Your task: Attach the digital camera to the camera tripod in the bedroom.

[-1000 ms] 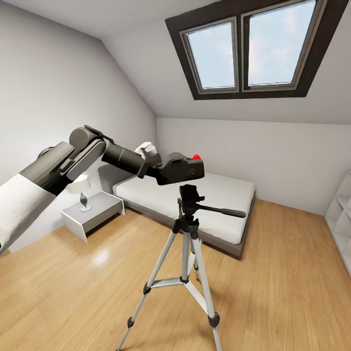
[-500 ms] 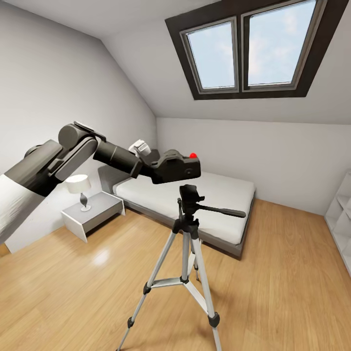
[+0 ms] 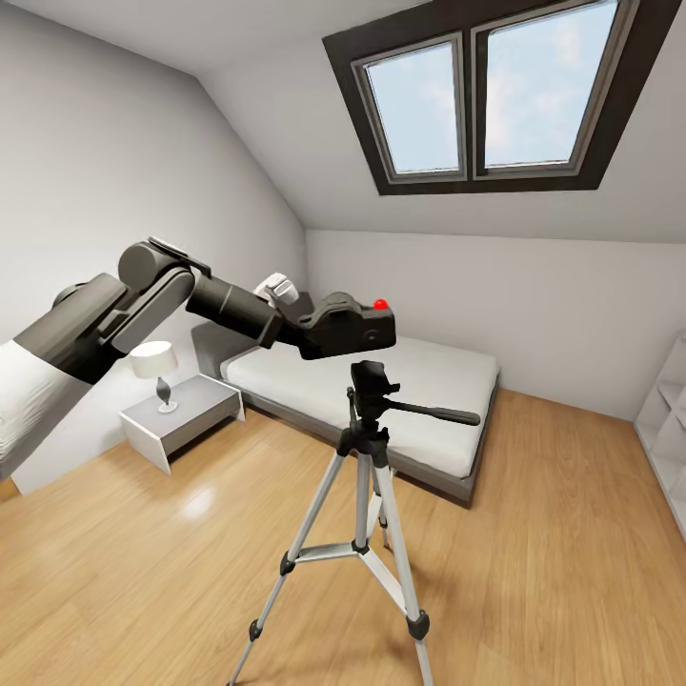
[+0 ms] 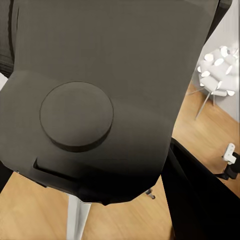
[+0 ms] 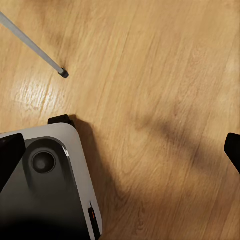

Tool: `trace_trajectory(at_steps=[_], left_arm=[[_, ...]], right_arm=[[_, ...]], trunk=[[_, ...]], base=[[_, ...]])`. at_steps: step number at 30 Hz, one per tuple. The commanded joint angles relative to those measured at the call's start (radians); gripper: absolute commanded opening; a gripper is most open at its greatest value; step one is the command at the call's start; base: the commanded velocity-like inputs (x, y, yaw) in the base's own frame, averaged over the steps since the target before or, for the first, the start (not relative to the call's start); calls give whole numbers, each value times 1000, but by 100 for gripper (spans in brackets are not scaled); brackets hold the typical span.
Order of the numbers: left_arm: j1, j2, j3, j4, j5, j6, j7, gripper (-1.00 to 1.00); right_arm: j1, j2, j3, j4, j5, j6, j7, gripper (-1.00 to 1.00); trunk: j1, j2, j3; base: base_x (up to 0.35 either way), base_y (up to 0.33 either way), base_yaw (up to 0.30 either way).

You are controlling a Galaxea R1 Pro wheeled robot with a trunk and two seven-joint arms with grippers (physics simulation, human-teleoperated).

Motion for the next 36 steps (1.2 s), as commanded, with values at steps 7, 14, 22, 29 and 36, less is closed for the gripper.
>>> trace_trajectory(at_steps=[7,14,22,29,36], left_arm=[[-1,-23,-3,1,-2,3,-1,-100],[-1,-29,-4,3,-3,3,0,-100],[-1,-26,-5,-2,-4,3,0,-100],[1,-23,-5,-3,-4,3,0,-100],[1,-22,-5,-3,-4,3,-1,-100]], right_arm=[[-2,0,8,4,-7,-6,2,100],[-2,0,8,4,-8,-6,2,100],[-2,0,8,4,-7,-6,2,100],[-2,0,8,4,-7,-6,2,100],[-2,0,8,4,-7,-6,2,100]], trunk=[[1,-2,-2],[1,-2,-2],[1,-2,-2],[1,-2,-2],[1,-2,-2]], base=[[0,0,0],[0,0,0],[0,0,0],[0,0,0],[0,0,0]])
